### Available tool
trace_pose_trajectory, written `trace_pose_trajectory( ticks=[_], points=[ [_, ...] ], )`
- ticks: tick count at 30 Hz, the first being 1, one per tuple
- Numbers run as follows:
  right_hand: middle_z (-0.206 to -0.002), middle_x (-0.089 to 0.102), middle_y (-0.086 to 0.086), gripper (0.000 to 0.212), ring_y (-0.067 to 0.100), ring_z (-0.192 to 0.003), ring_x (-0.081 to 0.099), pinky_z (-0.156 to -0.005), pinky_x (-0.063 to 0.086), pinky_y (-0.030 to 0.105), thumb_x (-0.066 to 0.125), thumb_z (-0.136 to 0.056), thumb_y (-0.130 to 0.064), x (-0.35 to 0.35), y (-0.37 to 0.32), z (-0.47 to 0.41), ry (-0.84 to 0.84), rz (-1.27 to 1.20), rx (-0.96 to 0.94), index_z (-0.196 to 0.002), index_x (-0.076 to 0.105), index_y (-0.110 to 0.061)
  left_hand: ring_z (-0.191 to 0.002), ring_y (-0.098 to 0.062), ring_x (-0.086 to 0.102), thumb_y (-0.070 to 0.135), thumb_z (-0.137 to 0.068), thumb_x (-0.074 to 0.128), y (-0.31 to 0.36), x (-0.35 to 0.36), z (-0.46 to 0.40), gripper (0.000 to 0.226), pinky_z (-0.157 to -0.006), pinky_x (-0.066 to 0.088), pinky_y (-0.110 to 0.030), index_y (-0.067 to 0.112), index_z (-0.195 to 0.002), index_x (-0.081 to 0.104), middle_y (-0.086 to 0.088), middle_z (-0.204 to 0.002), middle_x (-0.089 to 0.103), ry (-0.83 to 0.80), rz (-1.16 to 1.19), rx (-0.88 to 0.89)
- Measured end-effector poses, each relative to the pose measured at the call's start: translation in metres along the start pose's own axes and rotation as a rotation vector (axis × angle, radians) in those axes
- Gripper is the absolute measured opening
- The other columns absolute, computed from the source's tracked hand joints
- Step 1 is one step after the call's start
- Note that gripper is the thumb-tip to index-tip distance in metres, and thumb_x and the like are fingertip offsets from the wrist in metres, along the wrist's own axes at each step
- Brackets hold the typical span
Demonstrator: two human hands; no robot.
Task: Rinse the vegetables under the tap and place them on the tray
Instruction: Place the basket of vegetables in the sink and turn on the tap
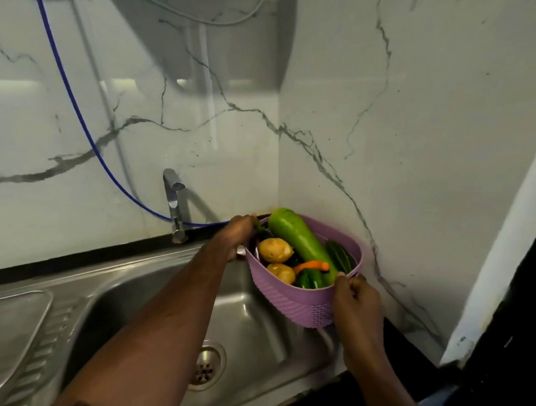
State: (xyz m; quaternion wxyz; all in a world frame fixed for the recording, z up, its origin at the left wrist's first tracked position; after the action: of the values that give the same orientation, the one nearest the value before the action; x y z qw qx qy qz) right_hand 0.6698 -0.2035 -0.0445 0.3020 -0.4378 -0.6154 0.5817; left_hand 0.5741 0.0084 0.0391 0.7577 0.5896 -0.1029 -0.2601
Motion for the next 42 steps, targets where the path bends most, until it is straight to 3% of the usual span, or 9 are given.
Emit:
trace_pose_trajectory(
  ticks=[6, 11, 15, 20, 24, 27, 30, 34, 42],
  points=[
    [-0.078, 0.069, 0.008, 0.036, 0.028, -0.079, 0.064, -0.072, 0.046, 0.035, 0.057, -0.1, -0.029, 0.034, -0.018, -0.004, -0.108, 0.077, -0.03, -0.069, 0.062, -0.011, -0.087, -0.031, 0.066, 0.038, -0.105, 0.042, -0.05, -0.081, 0.01, 0.037, -0.079, 0.054, -0.041, 0.009, -0.117, 0.063, -0.02, -0.109, 0.07, 0.171, 0.104, -0.032],
    [-0.08, 0.073, 0.005, 0.031, 0.026, -0.08, 0.071, -0.074, 0.061, 0.047, 0.057, -0.096, -0.029, 0.103, -0.004, -0.009, -0.281, 0.041, 0.063, -0.074, 0.071, -0.012, -0.095, -0.029, 0.065, 0.058, -0.102, 0.032, -0.086, -0.146, 0.035, 0.062, -0.074, 0.052, -0.039, 0.005, -0.107, 0.062, -0.014, -0.103, 0.069, 0.228, 0.379, -0.142],
    [-0.075, 0.071, 0.007, 0.028, 0.023, -0.072, 0.067, -0.06, 0.057, 0.038, 0.056, -0.098, -0.02, 0.15, 0.006, -0.005, -0.472, 0.003, 0.167, -0.073, 0.069, -0.013, -0.095, -0.039, 0.072, 0.077, -0.076, 0.047, -0.14, -0.2, 0.005, 0.079, -0.086, 0.057, -0.056, 0.014, -0.121, 0.066, -0.018, -0.109, 0.073, 0.373, 0.388, -0.116],
    [-0.073, 0.065, 0.004, 0.029, 0.011, -0.052, 0.058, -0.055, 0.049, 0.027, 0.048, -0.106, -0.019, 0.188, 0.028, -0.01, -0.664, -0.021, 0.353, -0.084, 0.065, -0.013, -0.104, -0.036, 0.069, 0.064, -0.091, 0.048, -0.183, -0.207, 0.0, 0.063, -0.097, 0.052, -0.055, 0.011, -0.12, 0.068, -0.019, -0.117, 0.071, 0.413, 0.395, -0.15],
    [-0.09, 0.068, 0.011, 0.023, 0.025, -0.078, 0.066, -0.065, 0.055, 0.036, 0.053, -0.102, -0.025, 0.205, 0.055, -0.024, -0.662, 0.121, 0.369, -0.086, 0.066, -0.014, -0.111, -0.035, 0.063, 0.079, -0.086, 0.033, -0.211, -0.202, -0.003, 0.079, -0.108, 0.032, -0.056, 0.017, -0.119, 0.068, -0.014, -0.12, 0.069, 0.36, 0.385, -0.276],
    [-0.108, 0.068, 0.015, 0.019, 0.034, -0.093, 0.068, -0.052, 0.06, 0.041, 0.053, -0.103, -0.029, 0.206, 0.067, -0.032, -0.68, 0.245, 0.365, -0.096, 0.065, -0.016, -0.108, -0.033, 0.056, 0.07, -0.096, 0.028, -0.196, -0.189, 0.017, 0.07, -0.109, 0.021, -0.062, 0.012, -0.095, 0.068, -0.013, -0.106, 0.067, 0.305, 0.375, -0.287],
    [-0.112, 0.067, 0.02, 0.021, 0.035, -0.071, 0.069, -0.049, 0.059, 0.039, 0.05, -0.103, -0.03, 0.209, 0.072, -0.034, -0.707, 0.312, 0.378, -0.106, 0.064, -0.015, -0.089, -0.03, 0.056, 0.061, -0.1, 0.031, -0.196, -0.19, 0.006, 0.061, -0.098, 0.037, -0.052, 0.013, -0.082, 0.063, -0.013, -0.095, 0.064, 0.259, 0.371, -0.244],
    [-0.121, 0.063, 0.023, 0.03, 0.034, -0.057, 0.07, -0.043, 0.056, 0.034, 0.045, -0.104, -0.03, 0.218, 0.079, -0.038, -0.746, 0.325, 0.391, -0.124, 0.059, -0.013, -0.086, -0.03, 0.058, 0.059, -0.101, 0.03, -0.2, -0.193, -0.003, 0.06, -0.073, 0.047, -0.038, 0.01, -0.093, 0.063, -0.016, -0.097, 0.064, 0.267, 0.397, -0.249],
    [-0.123, 0.058, 0.021, 0.035, 0.039, -0.086, 0.071, -0.066, 0.065, 0.049, 0.044, -0.106, -0.025, 0.223, 0.069, -0.032, -0.784, 0.367, 0.38, -0.133, 0.056, -0.007, -0.081, -0.028, 0.056, 0.054, -0.105, 0.023, -0.207, -0.192, -0.002, 0.059, -0.071, 0.043, -0.033, 0.012, -0.092, 0.062, -0.014, -0.1, 0.063, 0.213, 0.379, -0.274]
  ],
)
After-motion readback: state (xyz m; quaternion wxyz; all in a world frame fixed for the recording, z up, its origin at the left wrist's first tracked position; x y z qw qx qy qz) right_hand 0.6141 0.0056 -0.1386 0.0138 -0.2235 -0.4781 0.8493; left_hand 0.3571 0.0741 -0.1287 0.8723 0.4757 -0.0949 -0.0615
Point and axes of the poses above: each hand's wrist, its own z-axis away from the middle knuckle, its own x-axis out of the palm, y = z × x, the point moved 1 cm from there along -z, towards the middle knuckle
